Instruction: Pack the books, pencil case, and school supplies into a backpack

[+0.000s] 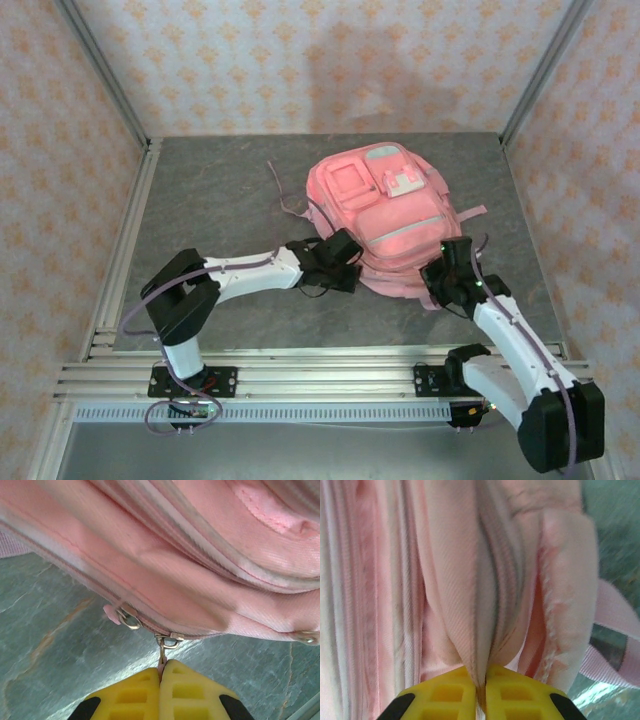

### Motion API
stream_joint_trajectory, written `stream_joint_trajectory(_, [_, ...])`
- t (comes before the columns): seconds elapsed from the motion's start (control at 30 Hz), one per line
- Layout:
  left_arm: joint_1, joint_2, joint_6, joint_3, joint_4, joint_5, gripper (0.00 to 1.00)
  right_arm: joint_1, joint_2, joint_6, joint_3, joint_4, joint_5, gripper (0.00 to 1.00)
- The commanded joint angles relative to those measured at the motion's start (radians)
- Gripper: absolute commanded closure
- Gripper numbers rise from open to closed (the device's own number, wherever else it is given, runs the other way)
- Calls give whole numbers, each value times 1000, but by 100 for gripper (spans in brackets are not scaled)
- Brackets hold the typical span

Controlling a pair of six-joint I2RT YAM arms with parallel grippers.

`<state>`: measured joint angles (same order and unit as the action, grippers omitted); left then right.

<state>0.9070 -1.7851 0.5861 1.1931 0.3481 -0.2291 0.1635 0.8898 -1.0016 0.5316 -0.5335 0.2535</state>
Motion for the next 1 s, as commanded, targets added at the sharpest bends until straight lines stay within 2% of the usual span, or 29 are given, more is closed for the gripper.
stream_joint_trajectory(0.0, [-16,-32,15,82,46,-15,100,-57,20,47,34,21,28,71])
stream_joint_trajectory(0.03, [-11,-37,13,103,53,-18,100,-58,20,44,41,21,45,59])
stream_joint_trajectory(0.07, [-8,-39,11,118,60,-20,100,-58,17,39,46,14,60,52])
stream_joint_trajectory(0.13, [0,-37,9,138,65,-25,100,-57,-1,11,50,-17,89,44])
stream_joint_trajectory(0.27, [15,-32,6,145,63,-32,100,-18,-99,-116,-2,-13,144,42])
stream_joint_trajectory(0.4, [22,-32,4,129,53,-33,100,95,-189,-224,-36,25,109,37])
stream_joint_trajectory(0.5, [24,-33,6,121,46,-33,100,153,-179,-265,-34,70,71,35])
stream_joint_trajectory(0.63, [23,-23,6,113,45,-27,100,216,-83,-315,-51,188,48,36])
stream_joint_trajectory(0.7, [23,-15,3,111,50,-19,100,231,-23,-307,-53,229,33,38])
stream_joint_trajectory(0.73, [23,-14,0,112,55,-13,100,231,9,-302,-47,218,18,43])
stream_joint_trajectory(0.83, [16,-10,-8,108,76,16,100,231,56,-295,-47,213,-16,68])
stream_joint_trajectory(0.97, [-17,-7,1,71,76,30,100,229,34,-290,-57,191,-70,88])
